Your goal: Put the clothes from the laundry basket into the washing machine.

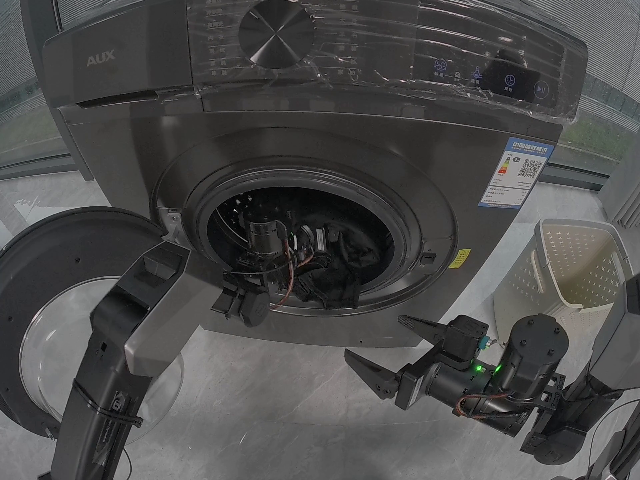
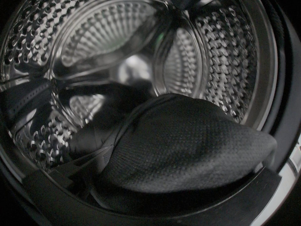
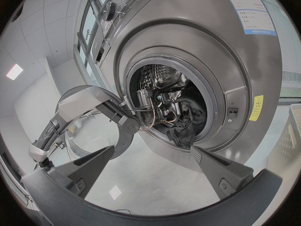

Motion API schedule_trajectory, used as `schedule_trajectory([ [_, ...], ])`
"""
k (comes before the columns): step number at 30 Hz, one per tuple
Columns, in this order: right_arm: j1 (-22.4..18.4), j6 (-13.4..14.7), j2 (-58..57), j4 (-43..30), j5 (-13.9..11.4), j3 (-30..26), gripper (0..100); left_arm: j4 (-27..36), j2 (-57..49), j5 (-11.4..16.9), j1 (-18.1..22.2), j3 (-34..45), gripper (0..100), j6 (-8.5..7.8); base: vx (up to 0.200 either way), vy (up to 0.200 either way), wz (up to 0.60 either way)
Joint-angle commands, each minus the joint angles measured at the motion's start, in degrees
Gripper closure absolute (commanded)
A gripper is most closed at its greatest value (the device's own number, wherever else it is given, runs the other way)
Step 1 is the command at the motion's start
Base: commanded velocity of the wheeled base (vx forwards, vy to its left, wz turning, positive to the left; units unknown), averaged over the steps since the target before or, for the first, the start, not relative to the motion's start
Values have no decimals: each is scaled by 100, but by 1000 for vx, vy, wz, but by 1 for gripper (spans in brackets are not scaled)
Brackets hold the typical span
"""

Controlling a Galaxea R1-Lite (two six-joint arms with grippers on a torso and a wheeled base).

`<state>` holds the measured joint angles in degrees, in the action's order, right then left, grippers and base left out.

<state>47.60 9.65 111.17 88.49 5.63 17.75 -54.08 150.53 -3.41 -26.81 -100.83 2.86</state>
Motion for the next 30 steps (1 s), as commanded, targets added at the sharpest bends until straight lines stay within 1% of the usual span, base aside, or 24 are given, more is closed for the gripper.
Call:
schedule_trajectory([
  [1,3,1,19,1,8,0,0,389,-1272,385,-299,2138,0,-128,0,0,0],
  [3,3,1,19,1,-1,0,0,398,-1254,482,-308,2269,0,-207,0,0,0],
  [4,3,1,19,1,8,-8,0,407,-1228,517,-325,2348,0,-278,0,0,0],
  [6,3,1,19,1,-1,0,0,407,-1166,526,-334,2419,0,-339,0,0,0],
  [13,3,1,28,1,-1,9,0,372,-823,535,-343,2261,0,-366,0,0,0],
  [14,3,1,28,1,-1,9,0,372,-823,535,-343,2261,100,-366,0,0,0],
  [17,3,1,19,1,-1,27,0,380,-639,526,-334,2032,100,-348,0,0,0],
  [21,3,1,19,1,-1,36,0,363,-481,456,-290,1540,100,-286,0,0,0],
  [22,3,1,19,1,-1,36,0,363,-481,456,-290,1540,100,-286,0,0,0],
  [23,12,1,10,1,-1,44,0,354,-428,394,-255,1259,100,-269,0,0,0],
  [25,3,1,10,1,-1,53,0,336,-419,315,-246,1100,100,-278,0,0,0],
  [26,3,1,10,1,-1,53,0,310,-410,227,-185,898,100,-269,0,0,0],
  [30,21,1,19,1,-1,53,0,293,-235,43,-35,81,100,-269,0,0,0],
])
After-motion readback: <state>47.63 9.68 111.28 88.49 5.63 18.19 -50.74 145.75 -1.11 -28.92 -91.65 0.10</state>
